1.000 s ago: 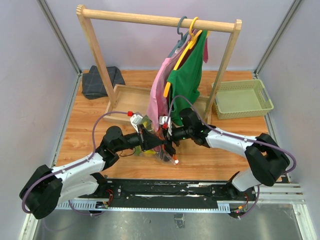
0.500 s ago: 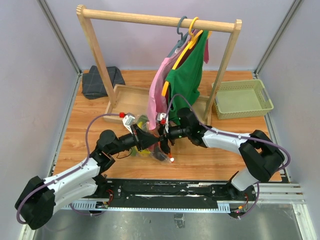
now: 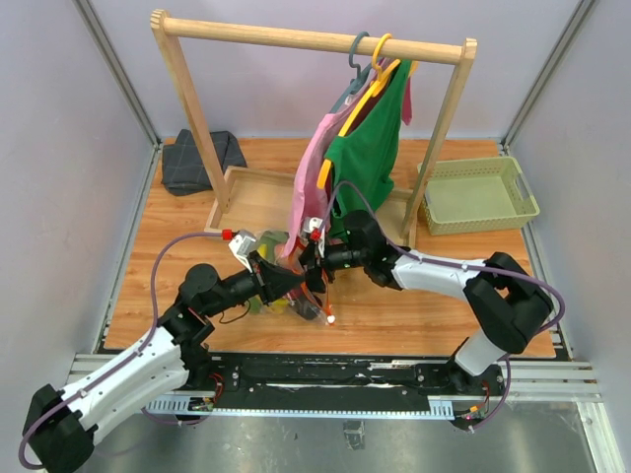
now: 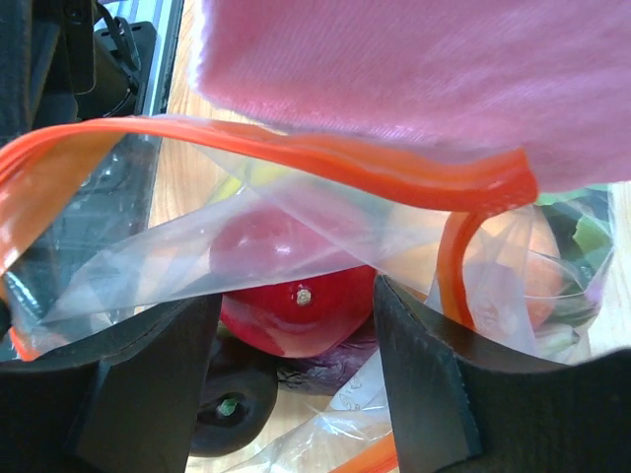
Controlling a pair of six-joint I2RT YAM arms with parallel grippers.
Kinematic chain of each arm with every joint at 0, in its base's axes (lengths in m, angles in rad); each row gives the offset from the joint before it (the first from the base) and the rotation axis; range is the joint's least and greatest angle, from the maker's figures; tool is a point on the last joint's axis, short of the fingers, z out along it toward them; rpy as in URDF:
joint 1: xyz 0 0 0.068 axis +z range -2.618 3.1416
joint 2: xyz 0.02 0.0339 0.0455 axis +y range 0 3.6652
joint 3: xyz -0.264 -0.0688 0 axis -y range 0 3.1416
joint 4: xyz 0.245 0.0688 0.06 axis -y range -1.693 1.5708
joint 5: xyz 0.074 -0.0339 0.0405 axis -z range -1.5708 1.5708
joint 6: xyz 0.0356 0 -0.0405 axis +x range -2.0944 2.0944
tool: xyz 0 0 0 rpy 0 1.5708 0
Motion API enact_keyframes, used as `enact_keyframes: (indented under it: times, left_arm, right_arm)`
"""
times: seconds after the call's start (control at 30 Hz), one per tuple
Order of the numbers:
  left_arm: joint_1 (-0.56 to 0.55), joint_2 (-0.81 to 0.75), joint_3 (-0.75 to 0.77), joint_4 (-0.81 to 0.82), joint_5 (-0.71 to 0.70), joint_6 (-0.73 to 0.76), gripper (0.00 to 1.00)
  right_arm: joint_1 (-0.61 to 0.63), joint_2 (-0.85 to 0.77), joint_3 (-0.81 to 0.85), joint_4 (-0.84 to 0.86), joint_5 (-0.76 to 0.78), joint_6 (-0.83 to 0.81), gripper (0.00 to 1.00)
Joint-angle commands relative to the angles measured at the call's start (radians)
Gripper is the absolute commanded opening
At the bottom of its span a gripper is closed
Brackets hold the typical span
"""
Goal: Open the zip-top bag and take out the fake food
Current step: Pick up the fake fruit from the zipper food storage bag.
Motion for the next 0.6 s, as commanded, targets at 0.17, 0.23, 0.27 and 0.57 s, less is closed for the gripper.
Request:
enact_keyframes:
  times: [0.17,0.23,0.27,0.57]
  left_arm:
    - [-0.005,-0.092,0.083,-0.243,-0.154,0.057,0.21]
    - [-0.006,-0.109,0.096,-0.282,-0.186,0.062,0.29]
    - [-0.006,-0.118,0.104,-0.307,-0.204,0.062,0.32]
    - [-0.006,-0.169,0.128,-0.593,-0.531,0.017,0.13]
  right_arm:
    - [0.020,0.038,0.047,0.031,-0.020,-0.009,0.64]
    - [0.022,0.045,0.047,0.026,-0.031,-0.018,0.64]
    - [0.023,0.047,0.046,0.026,-0.034,-0.022,0.64]
    - [0.023,0.053,0.061,-0.007,-0.046,-0.064,0.71]
